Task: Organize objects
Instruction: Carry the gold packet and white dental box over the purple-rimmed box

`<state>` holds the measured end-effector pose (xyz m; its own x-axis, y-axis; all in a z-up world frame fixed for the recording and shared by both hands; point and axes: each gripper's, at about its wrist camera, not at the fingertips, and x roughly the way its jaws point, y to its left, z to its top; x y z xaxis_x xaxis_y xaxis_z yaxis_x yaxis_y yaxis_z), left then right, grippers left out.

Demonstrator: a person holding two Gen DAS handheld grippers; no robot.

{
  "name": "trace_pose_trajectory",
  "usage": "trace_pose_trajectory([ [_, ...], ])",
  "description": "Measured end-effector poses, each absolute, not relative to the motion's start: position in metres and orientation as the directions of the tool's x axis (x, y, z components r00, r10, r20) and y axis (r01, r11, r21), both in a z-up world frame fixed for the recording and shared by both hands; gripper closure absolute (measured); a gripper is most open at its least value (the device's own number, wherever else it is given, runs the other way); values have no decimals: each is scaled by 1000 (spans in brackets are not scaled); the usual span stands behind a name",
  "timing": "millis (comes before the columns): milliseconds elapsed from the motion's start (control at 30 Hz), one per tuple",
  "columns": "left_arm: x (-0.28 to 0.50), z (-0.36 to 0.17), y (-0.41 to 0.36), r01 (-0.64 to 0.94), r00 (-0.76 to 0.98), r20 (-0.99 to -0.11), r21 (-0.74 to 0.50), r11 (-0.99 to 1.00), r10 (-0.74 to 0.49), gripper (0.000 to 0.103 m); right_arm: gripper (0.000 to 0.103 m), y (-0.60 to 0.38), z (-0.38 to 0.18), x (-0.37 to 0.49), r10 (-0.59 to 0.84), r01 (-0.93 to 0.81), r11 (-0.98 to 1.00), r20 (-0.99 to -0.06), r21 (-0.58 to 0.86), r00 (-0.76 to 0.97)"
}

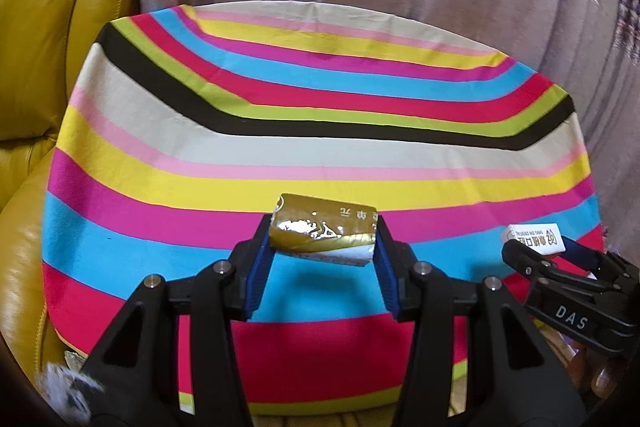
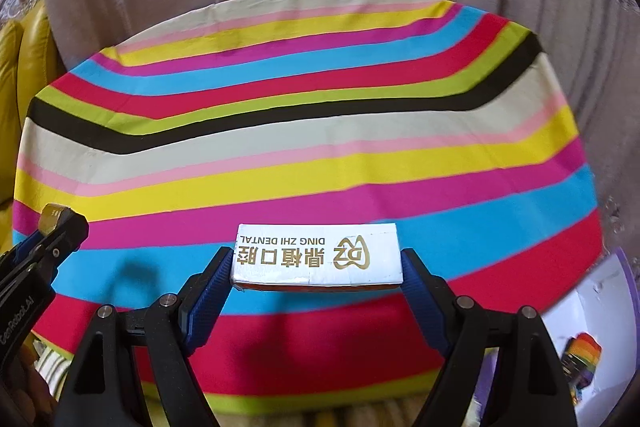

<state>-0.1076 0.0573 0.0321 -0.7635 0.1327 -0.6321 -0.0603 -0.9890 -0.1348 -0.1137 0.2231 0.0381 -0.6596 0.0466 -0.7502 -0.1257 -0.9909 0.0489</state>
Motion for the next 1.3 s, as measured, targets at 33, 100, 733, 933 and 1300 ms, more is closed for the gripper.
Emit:
trace_pose_trajectory([
  [33, -106, 33, 62, -71, -762, -632, -134, -988, 140, 52, 21, 228, 39, -110, 53, -135, -990, -751, 48, -658],
  [100, -102, 35, 72, -93, -758, -632, -137, -986, 159, 52, 21, 237, 40, -101, 63, -151, -987, -753, 49, -655],
  [733, -68, 49, 160, -313, -709, -635, -106, -944, 306, 52, 21, 325, 51, -18, 214, -336, -942, -766, 3, -606],
  [933, -55, 51, 196, -401, -655, -652, -129, -907, 382, 52, 21, 353, 55, 6, 271, -397, -917, -767, -23, -581],
  [1300, -24, 55, 269, -566, -546, -678, -134, -813, 492, 52, 21, 413, 51, 58, 347, -518, -854, -786, -41, -511],
])
